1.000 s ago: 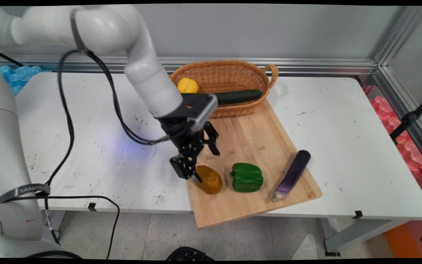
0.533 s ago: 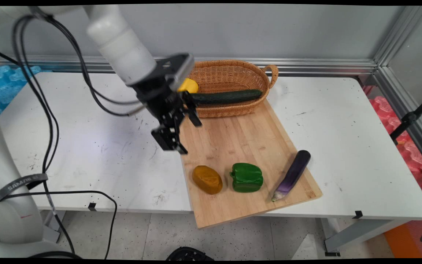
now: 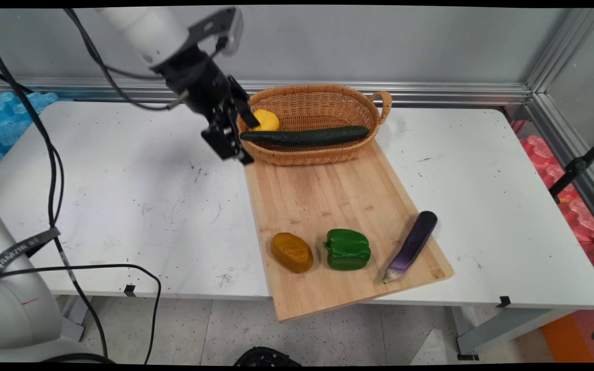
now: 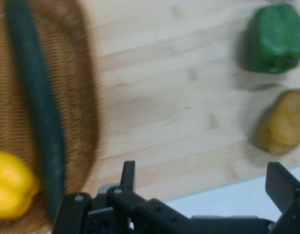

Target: Pick up the cucumber from the vegetable basket

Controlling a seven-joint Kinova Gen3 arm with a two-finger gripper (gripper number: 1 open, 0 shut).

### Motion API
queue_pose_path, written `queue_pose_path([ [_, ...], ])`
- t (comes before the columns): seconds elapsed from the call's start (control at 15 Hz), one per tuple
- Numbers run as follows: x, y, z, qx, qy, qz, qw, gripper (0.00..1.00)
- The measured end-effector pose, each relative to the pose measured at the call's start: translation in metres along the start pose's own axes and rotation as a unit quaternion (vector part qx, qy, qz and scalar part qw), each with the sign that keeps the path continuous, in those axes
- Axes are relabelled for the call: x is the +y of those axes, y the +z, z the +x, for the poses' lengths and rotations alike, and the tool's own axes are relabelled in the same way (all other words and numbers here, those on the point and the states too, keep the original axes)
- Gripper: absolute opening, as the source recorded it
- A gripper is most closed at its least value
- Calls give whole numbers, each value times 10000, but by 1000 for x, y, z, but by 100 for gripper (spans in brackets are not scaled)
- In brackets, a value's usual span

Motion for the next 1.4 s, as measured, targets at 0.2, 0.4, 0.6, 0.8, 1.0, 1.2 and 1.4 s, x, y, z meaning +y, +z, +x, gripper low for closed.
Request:
queue_pose_path([
  [0.2,-20,-15,3,6,-463,280,9985,100],
  [0.4,-40,-23,10,25,-868,523,9948,100],
  [0.6,-56,-22,18,47,-1149,687,9910,100],
  [0.8,-70,-9,30,83,-1259,783,9889,100],
  [1.0,-81,11,43,99,-1266,835,9884,100],
  [1.2,-91,36,55,74,-1235,873,9885,100],
  [1.4,-103,72,68,-9,-1208,919,9884,100],
])
